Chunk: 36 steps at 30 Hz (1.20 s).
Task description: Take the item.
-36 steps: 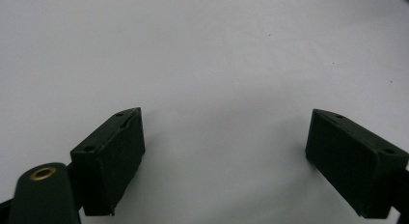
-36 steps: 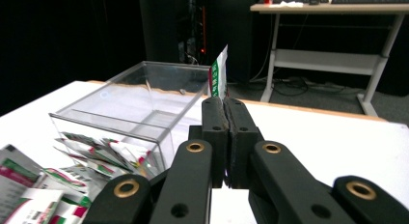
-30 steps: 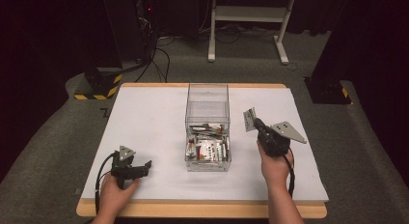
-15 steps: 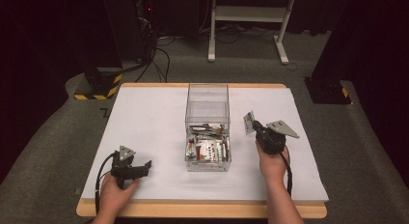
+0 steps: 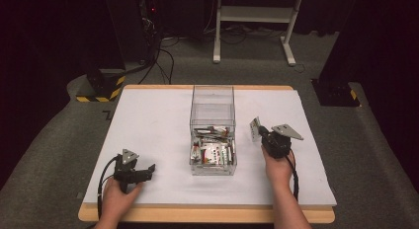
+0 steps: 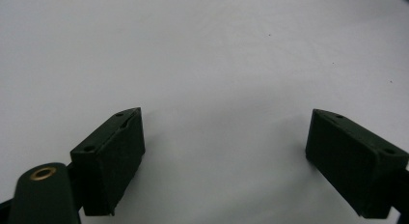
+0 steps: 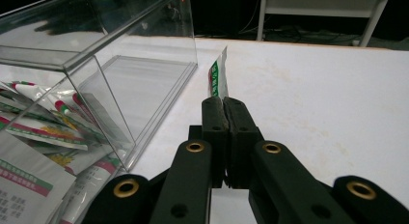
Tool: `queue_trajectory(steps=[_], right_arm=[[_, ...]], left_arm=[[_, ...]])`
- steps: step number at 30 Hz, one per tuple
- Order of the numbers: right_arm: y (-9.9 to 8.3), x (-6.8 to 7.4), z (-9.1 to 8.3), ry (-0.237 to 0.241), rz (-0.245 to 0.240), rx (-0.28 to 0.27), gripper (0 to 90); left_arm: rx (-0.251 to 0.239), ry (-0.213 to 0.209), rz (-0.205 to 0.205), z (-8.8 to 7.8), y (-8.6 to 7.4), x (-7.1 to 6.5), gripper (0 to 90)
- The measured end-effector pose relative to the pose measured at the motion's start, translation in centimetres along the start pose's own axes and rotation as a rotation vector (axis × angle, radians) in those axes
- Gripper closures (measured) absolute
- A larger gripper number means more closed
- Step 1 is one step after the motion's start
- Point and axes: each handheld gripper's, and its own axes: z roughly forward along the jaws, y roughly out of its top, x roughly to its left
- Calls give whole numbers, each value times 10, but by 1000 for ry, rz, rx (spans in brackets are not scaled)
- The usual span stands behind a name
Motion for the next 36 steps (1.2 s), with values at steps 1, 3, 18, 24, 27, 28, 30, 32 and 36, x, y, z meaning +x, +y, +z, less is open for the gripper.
queue_trajectory(steps=[1,3,18,24,27,28,30,32,36], right_arm=[[-1,0,1,4,2,3,888],[-2,-1,2,4,7,13,887],[-8,-9,8,-34,15,35,799],[-7,-21,3,-63,43,25,786],[-6,-25,0,-75,53,15,777],[-6,-27,-1,-79,53,13,772],[-6,-31,-3,-90,56,11,764],[-7,-35,-4,-93,71,16,759],[-8,-37,-7,-102,70,15,741]], left_arm=[[0,0,0,0,0,0,139],[0,0,0,0,0,0,139],[0,0,0,0,0,0,139],[0,0,0,0,0,0,139],[0,-1,0,0,0,0,139],[0,-1,0,0,0,0,139],[0,0,0,0,0,0,139],[0,0,0,0,0,0,139],[0,1,1,0,0,0,139]])
